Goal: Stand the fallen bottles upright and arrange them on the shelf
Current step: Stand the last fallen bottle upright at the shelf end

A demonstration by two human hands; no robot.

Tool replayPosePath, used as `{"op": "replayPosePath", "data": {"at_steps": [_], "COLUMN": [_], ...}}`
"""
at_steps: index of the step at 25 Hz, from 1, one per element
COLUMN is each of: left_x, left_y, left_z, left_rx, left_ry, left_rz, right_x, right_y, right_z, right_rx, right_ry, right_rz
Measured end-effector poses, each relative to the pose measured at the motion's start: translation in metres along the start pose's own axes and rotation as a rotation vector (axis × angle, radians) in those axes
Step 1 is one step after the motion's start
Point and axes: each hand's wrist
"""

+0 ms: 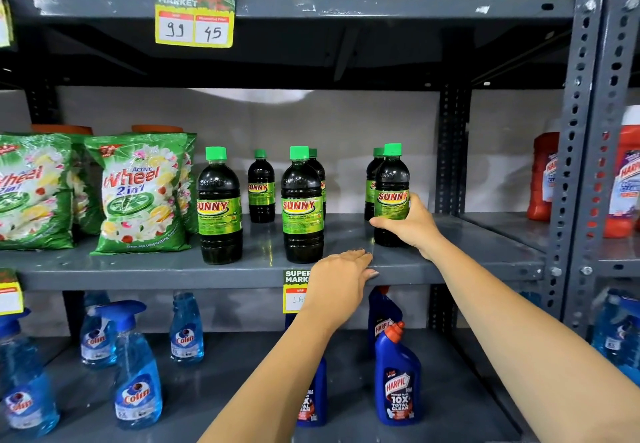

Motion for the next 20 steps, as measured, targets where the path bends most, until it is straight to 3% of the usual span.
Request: {"op": "replayPosePath", "data": {"at_steps": [15,19,20], "left_x": [0.001,0.003,0.007], "left_y": [0.001,0.002,0.004], "left_z": [0.000,-0.001,-0.002], "left_rx": [-0.014,0.032,0.052], "left_ry": [0.032,0.031,0.006], "left_rz": [0.042,0.120,0.146], "right_x": [0.028,0.026,0.026], "right_y": [-0.042,-0.048,-0.052], "right_z": [-0.002,-0.001,0.000], "right_rx": [0.073,0.051,0.068], "right_ry": [0.091,0.042,0.042], "right_rz": [0.061,0.098,0.035]}}
Point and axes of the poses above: each hand's wrist, its own y-axis towards the middle knuckle, its own x-axis out of the back of the hand, z = x × y, and after that the axes turned 3 degrees about -z, right-handed
